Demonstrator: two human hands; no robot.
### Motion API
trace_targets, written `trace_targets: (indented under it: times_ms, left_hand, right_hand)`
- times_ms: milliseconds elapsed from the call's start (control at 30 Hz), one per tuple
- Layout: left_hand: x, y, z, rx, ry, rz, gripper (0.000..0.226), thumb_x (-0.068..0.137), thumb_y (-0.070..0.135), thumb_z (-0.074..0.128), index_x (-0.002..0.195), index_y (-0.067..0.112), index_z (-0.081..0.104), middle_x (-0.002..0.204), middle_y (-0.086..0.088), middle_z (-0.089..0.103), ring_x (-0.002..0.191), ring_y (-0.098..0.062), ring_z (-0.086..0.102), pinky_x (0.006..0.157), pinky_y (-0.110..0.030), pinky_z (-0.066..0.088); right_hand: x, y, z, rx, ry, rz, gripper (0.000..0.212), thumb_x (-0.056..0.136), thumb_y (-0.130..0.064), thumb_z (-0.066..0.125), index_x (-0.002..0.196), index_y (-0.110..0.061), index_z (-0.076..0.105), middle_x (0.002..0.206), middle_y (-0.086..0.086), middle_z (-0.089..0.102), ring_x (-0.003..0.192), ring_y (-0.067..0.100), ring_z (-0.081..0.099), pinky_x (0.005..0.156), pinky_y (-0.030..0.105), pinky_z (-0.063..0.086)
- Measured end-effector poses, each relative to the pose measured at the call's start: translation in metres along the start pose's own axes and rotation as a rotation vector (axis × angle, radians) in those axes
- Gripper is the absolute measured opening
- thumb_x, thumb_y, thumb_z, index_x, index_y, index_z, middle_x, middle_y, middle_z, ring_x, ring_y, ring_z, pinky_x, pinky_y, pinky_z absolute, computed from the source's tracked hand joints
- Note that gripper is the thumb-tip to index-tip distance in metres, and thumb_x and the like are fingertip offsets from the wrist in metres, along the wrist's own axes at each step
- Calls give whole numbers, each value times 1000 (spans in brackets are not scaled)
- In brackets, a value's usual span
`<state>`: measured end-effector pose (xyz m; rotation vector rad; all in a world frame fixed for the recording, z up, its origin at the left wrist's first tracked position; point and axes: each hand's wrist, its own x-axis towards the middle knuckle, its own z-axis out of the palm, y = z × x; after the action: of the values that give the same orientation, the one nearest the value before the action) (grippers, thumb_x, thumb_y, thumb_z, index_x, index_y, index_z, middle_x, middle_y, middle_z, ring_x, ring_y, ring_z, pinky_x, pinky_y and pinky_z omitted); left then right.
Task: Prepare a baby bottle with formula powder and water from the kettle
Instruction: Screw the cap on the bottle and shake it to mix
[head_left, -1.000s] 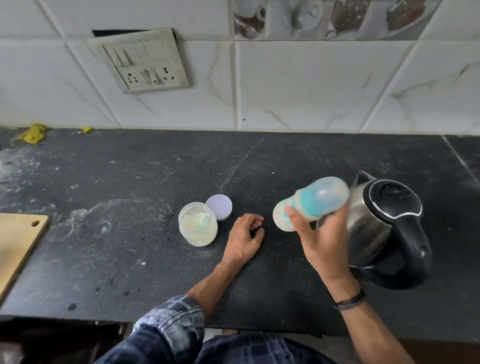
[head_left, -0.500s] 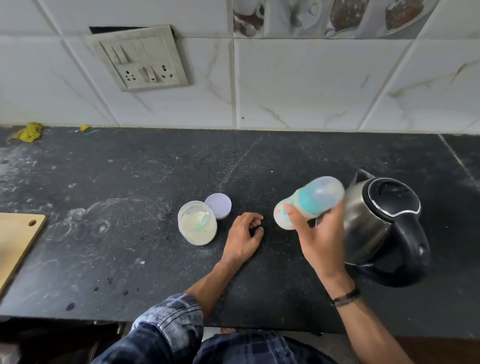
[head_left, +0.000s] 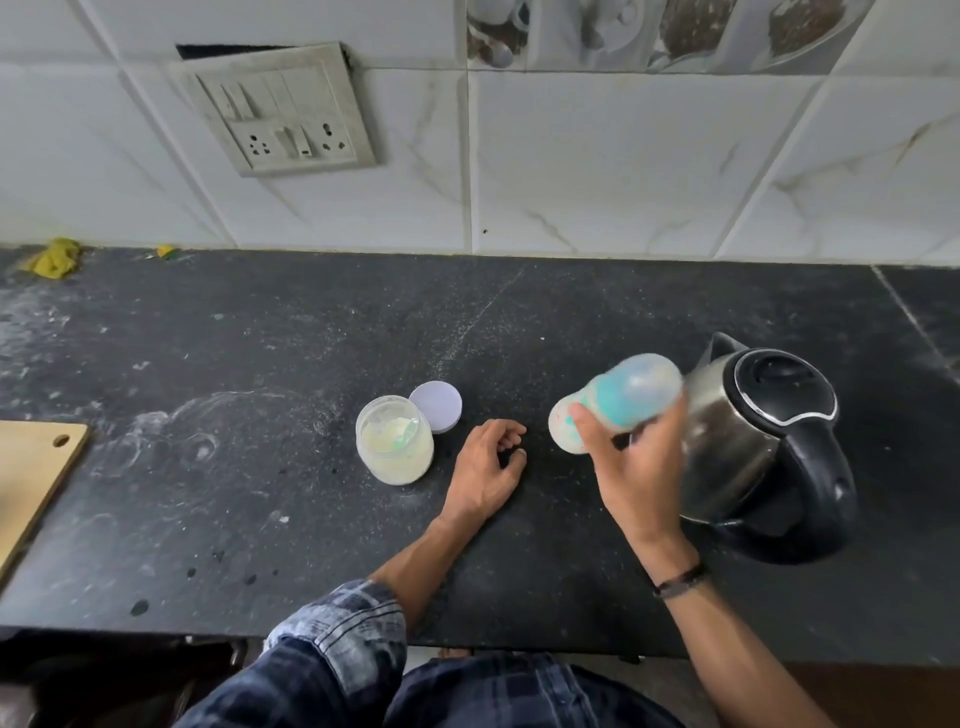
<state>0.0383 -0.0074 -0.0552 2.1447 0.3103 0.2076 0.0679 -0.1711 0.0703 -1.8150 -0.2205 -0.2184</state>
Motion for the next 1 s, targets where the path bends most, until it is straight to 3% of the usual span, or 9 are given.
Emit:
trace_targets:
  times_ms: [100, 200, 367, 467, 600, 733, 800, 900, 1000]
  left_hand:
    - [5, 1, -2, 1, 20, 8, 27, 90, 14, 66, 115, 22, 67, 101, 11, 63, 97, -5, 57, 88, -13, 45]
    - [2, -1, -1, 14, 18, 3, 28, 89, 13, 66, 115, 21, 67, 101, 11, 63, 97, -4, 56, 88, -12, 44]
    - [6, -2, -3, 15, 28, 14, 27, 89, 14, 67, 115, 22, 67, 100, 12, 63, 97, -4, 56, 86, -10, 43]
    - [3, -1, 0, 22, 17, 4, 26, 88, 14, 68, 112, 25, 65, 99, 14, 62, 97, -2, 56, 85, -8, 41]
    - [4, -1, -2, 6, 14, 17, 29, 88, 16, 68, 109, 35, 60, 98, 19, 60, 98, 0, 55, 84, -7, 40]
    - [3, -1, -1, 25, 19, 14, 30, 87, 15, 68, 106, 37, 58, 96, 19, 60, 98, 2, 54, 82, -5, 38]
    - [0, -3, 0, 21, 4, 18, 30, 88, 16, 68, 106, 37, 58, 97, 19, 60, 98, 2, 54, 83, -5, 39]
    - [6, -4, -1, 7, 15, 12, 28, 88, 15, 67, 109, 33, 63, 98, 18, 61, 98, -1, 56, 84, -8, 42]
    - [3, -2, 1, 14, 16, 8, 29, 87, 15, 67, 108, 34, 62, 98, 19, 61, 97, -2, 57, 85, -10, 43]
  right_hand:
    - [-1, 5, -1, 86, 10, -83, 84, 83, -59, 80, 134, -3, 43, 125, 11, 68, 117, 29, 68, 99, 52, 56]
    - [1, 1, 0, -75, -115, 15, 78, 73, -71, 77, 127, -27, 45, 118, -13, 66, 108, 10, 67, 94, 34, 56]
    - [1, -2, 1, 114, -29, -105, 81, 84, -60, 80, 133, -5, 45, 125, 9, 68, 117, 24, 68, 99, 53, 56]
    - [8, -6, 0, -6, -141, -17, 77, 77, -64, 79, 129, -18, 46, 121, -13, 64, 112, 14, 66, 97, 48, 56]
    - [3, -13, 1, 210, -18, -74, 67, 84, -58, 80, 135, -31, 46, 126, 10, 69, 116, 23, 70, 99, 46, 58]
    - [7, -12, 1, 31, -176, -13, 71, 77, -58, 79, 129, -23, 46, 121, -7, 66, 112, 17, 68, 96, 49, 57]
    - [-1, -11, -2, 122, -106, -42, 72, 80, -56, 82, 130, -16, 50, 122, 2, 69, 112, 20, 69, 96, 50, 58]
    - [1, -15, -1, 226, 5, -105, 68, 87, -59, 77, 137, -21, 51, 125, 12, 68, 116, 24, 69, 98, 48, 58]
    - [11, -16, -1, 46, -120, -8, 76, 78, -66, 78, 128, -16, 49, 119, -6, 67, 109, 9, 67, 94, 42, 57]
